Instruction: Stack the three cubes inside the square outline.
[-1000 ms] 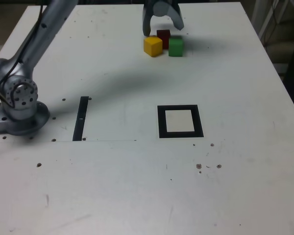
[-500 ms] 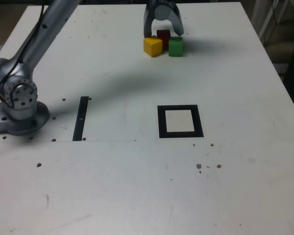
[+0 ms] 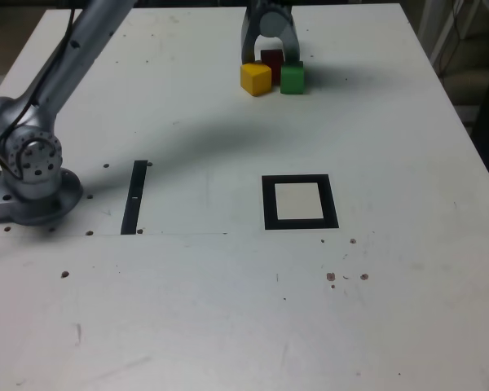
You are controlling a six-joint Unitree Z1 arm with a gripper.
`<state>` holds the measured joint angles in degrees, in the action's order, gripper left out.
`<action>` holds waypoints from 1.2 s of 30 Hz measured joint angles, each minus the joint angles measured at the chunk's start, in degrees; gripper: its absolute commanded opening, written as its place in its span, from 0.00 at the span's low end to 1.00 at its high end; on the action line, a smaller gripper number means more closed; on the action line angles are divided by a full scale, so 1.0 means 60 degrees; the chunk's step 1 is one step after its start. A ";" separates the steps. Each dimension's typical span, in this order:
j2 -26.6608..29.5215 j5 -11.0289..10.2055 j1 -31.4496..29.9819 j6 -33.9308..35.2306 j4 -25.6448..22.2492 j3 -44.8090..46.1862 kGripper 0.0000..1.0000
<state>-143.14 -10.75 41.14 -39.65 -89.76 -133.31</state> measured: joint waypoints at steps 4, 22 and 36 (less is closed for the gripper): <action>0.0000 0.0000 0.0000 -0.0005 0.0005 -0.0001 0.26; 0.0050 -0.0065 0.0000 -0.0014 0.0005 -0.0062 0.25; 0.0977 -0.0286 -0.0249 -0.0035 -0.0149 0.0078 0.25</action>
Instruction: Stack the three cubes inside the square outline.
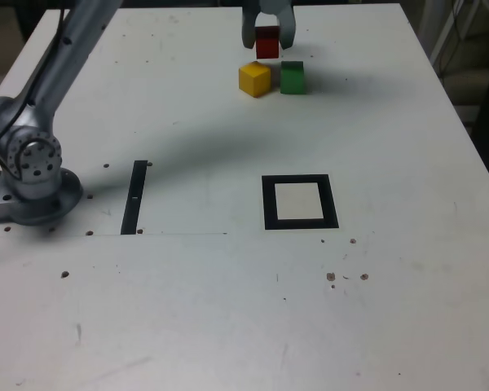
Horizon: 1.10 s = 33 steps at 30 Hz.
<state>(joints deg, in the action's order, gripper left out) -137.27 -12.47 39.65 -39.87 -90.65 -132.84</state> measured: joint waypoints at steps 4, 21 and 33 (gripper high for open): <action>0.0364 -0.0005 -0.0270 0.0114 -0.0010 0.0445 0.25; 0.2694 0.0280 -0.2429 0.1754 0.0525 0.4017 0.25; 0.3523 0.1101 -0.4095 0.3393 0.1130 0.5568 0.25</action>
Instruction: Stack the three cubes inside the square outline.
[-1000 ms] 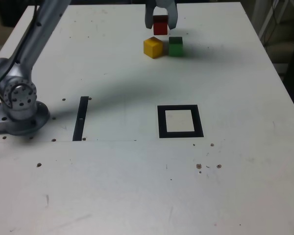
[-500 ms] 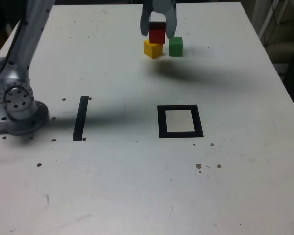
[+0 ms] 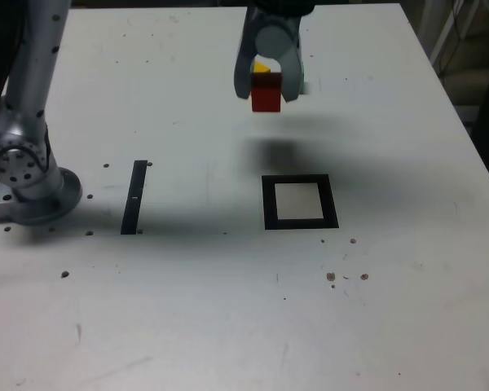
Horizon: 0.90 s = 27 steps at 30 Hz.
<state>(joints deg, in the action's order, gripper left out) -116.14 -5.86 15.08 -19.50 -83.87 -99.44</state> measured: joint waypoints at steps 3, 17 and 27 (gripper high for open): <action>0.0068 0.0239 -0.0316 0.0366 0.0163 0.0266 0.25; 0.0122 0.0847 -0.1679 0.1656 0.0899 0.1106 0.25; -0.0053 0.0886 -0.2462 0.2660 0.1177 0.1334 0.25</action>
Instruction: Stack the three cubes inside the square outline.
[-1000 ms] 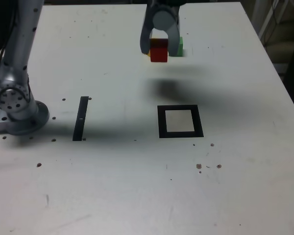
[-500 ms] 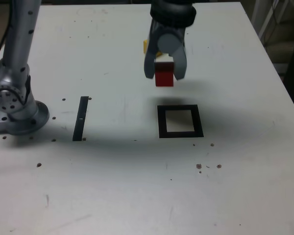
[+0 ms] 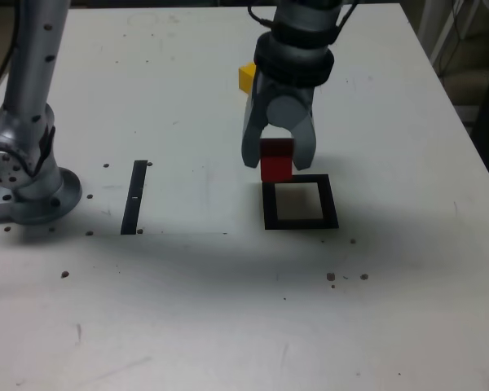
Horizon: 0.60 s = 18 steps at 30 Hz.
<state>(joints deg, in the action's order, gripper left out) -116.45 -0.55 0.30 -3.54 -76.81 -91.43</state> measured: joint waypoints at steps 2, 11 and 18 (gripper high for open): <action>-0.0072 0.0000 -0.0050 0.0116 0.0083 0.0000 0.25; -0.0523 -0.0001 -0.0106 0.0272 0.0591 0.0023 0.25; -0.0680 0.0001 -0.0121 0.0294 0.0781 0.0059 0.25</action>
<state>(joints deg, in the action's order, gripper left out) -120.54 -0.55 -0.43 -1.78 -72.12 -91.07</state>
